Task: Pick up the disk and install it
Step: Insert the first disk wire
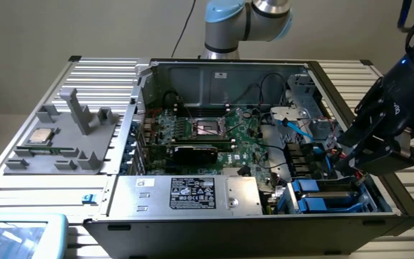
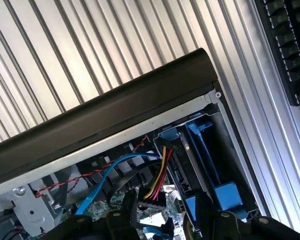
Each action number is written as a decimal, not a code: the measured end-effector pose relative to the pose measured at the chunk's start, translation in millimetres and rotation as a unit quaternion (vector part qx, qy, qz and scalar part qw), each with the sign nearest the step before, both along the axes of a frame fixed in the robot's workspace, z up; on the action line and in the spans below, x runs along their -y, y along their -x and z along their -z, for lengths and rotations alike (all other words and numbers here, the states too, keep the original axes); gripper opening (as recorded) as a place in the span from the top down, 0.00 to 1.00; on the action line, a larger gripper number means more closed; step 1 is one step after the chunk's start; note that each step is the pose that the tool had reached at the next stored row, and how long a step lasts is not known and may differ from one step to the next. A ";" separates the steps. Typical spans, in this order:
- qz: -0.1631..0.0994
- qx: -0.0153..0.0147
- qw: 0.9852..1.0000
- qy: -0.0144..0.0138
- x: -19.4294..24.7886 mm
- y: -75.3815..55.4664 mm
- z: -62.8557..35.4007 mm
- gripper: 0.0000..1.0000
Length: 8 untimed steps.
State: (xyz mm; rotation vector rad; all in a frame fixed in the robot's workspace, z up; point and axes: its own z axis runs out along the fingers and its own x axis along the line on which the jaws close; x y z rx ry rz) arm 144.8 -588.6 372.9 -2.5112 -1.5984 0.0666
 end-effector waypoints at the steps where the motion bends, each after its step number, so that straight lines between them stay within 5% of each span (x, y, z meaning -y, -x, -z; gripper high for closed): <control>1: 0.000 0.000 1.000 -0.004 0.0 -0.2 -0.7 0.42; 4: -0.001 0.000 1.000 -0.013 -0.1 -0.8 -5.7 0.42; 8: -0.001 0.000 1.000 -0.014 1.3 -2.3 -19.5 0.42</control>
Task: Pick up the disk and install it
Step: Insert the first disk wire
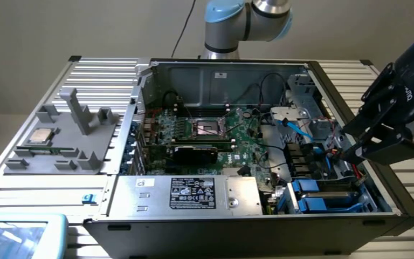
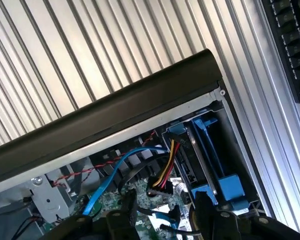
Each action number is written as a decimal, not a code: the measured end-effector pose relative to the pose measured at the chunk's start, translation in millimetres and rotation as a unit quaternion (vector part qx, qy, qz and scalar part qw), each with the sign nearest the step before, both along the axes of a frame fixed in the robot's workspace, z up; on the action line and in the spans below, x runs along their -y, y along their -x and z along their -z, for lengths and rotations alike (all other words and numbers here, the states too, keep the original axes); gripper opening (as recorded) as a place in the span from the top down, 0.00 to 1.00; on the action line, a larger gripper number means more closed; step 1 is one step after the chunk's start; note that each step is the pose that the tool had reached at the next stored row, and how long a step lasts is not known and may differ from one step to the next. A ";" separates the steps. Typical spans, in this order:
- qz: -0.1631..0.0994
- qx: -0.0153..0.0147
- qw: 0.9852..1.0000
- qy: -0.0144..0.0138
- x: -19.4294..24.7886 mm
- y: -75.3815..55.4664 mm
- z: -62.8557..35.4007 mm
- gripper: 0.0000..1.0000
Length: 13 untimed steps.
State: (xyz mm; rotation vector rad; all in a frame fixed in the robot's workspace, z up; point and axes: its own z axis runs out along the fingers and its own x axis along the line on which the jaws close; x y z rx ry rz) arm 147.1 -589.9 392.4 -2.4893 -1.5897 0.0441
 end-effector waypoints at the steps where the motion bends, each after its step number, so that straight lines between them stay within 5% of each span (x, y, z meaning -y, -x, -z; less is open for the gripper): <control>1: 0.000 0.000 1.000 0.000 0.1 0.0 -0.8 0.42; 13: 0.000 0.000 1.000 0.000 0.1 -0.1 -0.8 0.42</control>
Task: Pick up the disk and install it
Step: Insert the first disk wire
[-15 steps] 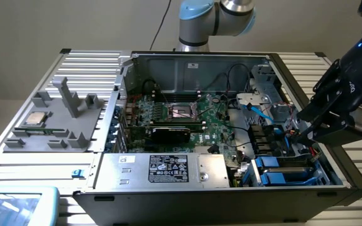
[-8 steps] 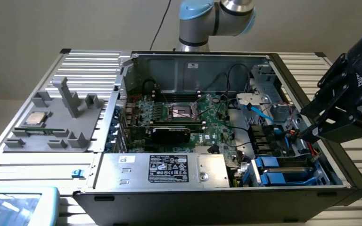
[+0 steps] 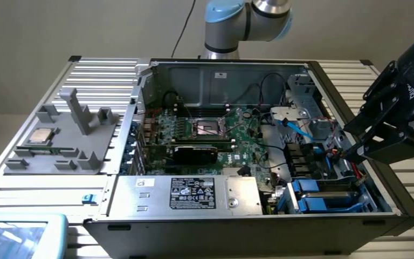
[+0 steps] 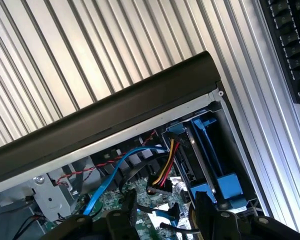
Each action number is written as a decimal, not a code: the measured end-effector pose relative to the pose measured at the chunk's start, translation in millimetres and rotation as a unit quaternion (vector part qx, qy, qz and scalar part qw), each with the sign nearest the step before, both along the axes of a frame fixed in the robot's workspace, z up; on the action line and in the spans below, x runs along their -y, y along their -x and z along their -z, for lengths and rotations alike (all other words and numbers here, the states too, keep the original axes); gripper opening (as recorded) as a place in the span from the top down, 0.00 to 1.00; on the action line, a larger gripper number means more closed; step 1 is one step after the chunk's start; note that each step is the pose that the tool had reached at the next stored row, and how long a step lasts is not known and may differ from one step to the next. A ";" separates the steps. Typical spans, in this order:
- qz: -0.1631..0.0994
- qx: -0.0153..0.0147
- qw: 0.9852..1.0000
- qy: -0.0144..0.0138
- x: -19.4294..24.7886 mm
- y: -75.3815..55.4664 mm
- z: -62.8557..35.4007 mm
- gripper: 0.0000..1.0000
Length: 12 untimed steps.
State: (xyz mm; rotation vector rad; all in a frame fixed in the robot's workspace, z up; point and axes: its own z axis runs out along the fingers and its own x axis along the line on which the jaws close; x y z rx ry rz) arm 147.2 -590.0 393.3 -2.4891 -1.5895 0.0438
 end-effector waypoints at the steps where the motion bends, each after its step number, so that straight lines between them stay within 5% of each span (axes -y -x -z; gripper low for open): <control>1: 0.000 0.000 1.000 0.000 0.0 0.0 0.0 0.42; 4: 0.000 0.000 1.000 0.000 0.7 0.4 0.0 0.42; 12: -0.003 0.001 1.000 -0.003 20.0 5.4 0.0 0.42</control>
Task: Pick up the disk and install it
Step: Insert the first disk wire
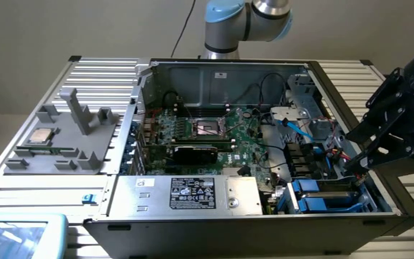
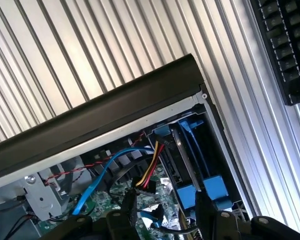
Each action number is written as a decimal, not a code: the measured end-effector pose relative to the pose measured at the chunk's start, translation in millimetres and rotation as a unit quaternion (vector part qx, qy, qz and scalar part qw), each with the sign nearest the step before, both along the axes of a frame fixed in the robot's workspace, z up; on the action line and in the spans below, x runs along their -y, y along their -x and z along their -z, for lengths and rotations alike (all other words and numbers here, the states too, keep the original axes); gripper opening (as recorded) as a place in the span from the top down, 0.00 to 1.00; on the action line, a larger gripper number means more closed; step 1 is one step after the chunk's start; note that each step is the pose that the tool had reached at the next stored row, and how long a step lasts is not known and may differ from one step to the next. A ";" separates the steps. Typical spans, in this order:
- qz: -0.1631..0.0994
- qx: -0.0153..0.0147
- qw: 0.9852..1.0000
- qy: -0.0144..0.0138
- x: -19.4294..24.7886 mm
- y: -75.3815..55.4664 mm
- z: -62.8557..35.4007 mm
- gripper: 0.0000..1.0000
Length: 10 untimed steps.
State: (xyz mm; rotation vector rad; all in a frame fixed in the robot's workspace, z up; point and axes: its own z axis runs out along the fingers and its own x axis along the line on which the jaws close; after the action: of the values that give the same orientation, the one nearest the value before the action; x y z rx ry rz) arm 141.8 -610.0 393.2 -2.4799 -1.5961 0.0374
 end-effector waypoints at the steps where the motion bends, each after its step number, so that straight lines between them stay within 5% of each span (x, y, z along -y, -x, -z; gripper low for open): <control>1: 0.000 0.000 1.000 0.000 2.6 0.6 0.0 0.42; 3: -0.003 0.000 1.000 0.000 6.5 1.8 0.0 0.42; 10: -0.059 0.000 0.998 -0.001 6.8 2.2 0.0 0.42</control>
State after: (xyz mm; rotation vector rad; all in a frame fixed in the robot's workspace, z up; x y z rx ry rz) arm 139.6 -616.8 393.2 -2.3814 -1.7408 0.0534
